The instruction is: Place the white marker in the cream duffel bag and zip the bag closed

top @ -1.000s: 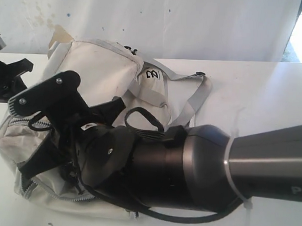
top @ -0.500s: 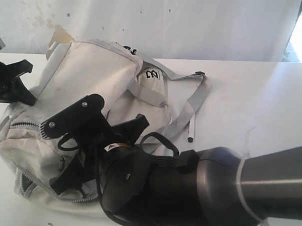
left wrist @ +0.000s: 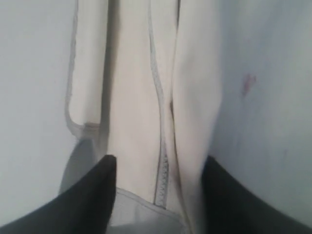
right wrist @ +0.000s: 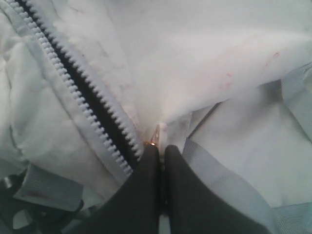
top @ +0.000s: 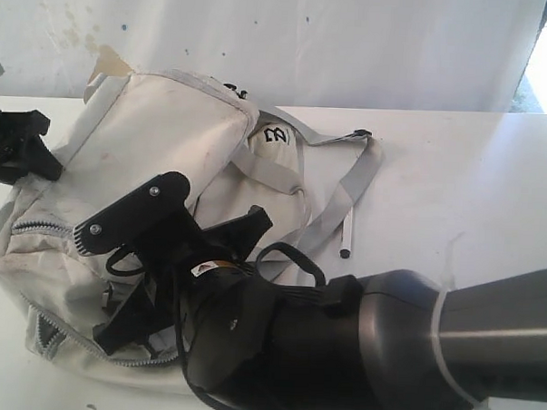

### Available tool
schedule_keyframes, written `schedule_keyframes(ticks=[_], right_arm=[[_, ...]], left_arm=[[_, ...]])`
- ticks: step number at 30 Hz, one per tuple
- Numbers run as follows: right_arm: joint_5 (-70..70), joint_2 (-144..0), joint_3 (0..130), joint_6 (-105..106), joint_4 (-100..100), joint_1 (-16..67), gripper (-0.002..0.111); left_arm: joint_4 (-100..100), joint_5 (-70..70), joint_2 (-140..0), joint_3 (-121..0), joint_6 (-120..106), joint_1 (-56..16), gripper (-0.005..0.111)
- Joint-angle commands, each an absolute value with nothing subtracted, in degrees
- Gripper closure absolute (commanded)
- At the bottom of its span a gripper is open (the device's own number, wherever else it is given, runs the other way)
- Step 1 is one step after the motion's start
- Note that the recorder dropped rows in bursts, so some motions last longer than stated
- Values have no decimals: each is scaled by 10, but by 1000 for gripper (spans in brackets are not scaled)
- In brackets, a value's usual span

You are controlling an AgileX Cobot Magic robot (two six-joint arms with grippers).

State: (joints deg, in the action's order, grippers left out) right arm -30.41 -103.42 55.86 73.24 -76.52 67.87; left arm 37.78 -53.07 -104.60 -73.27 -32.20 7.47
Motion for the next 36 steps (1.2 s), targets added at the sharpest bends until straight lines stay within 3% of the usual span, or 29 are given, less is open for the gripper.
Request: schedule_keyframes(ticks=[1, 14, 20, 28, 36], right_arm=[[-281, -1027, 559, 736, -764, 678, 108], [-269, -1027, 579, 736, -767, 678, 108], [-269, -1027, 579, 736, -767, 678, 108], [-270, -1027, 579, 737, -765, 678, 108], [-269, -1027, 579, 737, -765, 678, 108]], left_arm=[[356, -494, -990, -733, -380, 80, 33], [287, -700, -892, -733, -494, 79, 30], [288, -700, -848, -711, -518, 72, 30], [286, -700, -788, -625, -668, 11, 30], [286, -603, -771, -555, -743, -32, 30]])
